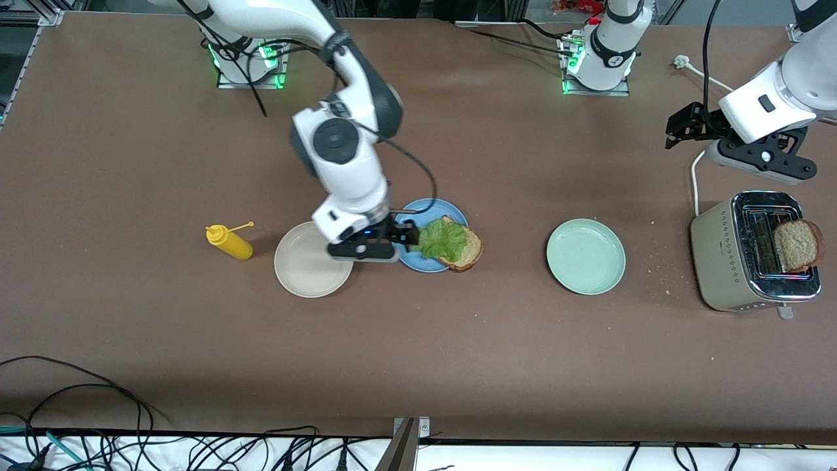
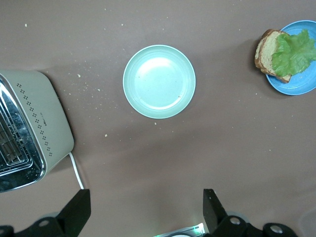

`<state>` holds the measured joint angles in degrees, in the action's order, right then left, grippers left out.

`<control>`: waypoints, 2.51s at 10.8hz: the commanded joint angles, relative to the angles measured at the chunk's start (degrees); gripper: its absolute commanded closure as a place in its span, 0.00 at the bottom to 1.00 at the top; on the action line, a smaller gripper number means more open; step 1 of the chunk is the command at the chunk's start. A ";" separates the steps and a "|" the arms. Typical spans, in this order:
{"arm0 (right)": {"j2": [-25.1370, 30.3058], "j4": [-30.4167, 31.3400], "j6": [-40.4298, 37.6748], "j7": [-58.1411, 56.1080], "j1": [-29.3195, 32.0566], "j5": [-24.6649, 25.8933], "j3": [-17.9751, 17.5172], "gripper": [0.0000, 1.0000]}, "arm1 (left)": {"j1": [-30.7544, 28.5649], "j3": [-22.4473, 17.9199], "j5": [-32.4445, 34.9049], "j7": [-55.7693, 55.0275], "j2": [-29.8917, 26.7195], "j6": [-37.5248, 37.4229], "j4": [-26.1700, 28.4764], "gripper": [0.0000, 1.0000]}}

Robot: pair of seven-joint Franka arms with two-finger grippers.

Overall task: Make sandwich in blue plate with both arms
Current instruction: 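Release the lettuce and move the right gripper toward the yellow bottle, then grasp the yellow squeeze bottle with the right gripper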

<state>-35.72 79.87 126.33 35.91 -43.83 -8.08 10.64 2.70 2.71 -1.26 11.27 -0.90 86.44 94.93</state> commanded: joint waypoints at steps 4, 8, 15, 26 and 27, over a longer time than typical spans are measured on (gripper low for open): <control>18.56 16.54 -10.13 -29.72 13.21 1.66 -6.31 0.00 | -0.50 0.28 -0.94 -0.64 0.64 -0.40 -0.89 0.00; 22.09 17.07 -16.45 -50.62 24.30 1.66 -9.93 0.00 | -0.67 0.28 -1.02 -0.55 0.64 -0.40 -0.89 0.00; 22.54 17.25 -24.89 -102.02 37.67 -14.40 -4.07 0.00 | -0.76 0.11 -1.02 -0.55 0.64 -0.40 -0.89 0.00; -0.21 17.07 -32.64 -169.02 52.70 -44.72 1.05 0.00 | -0.76 0.11 -1.02 -0.46 0.64 -0.40 -0.89 0.00; -2.14 17.07 -32.73 -172.20 52.70 -46.83 1.05 0.00 | -0.76 0.11 -1.02 -0.46 0.64 -0.40 -0.80 0.00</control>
<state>-34.16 97.69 94.93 -128.13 8.36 -50.10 11.92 2.10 2.80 -1.26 11.27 -0.35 86.44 94.86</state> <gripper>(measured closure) 0.000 0.000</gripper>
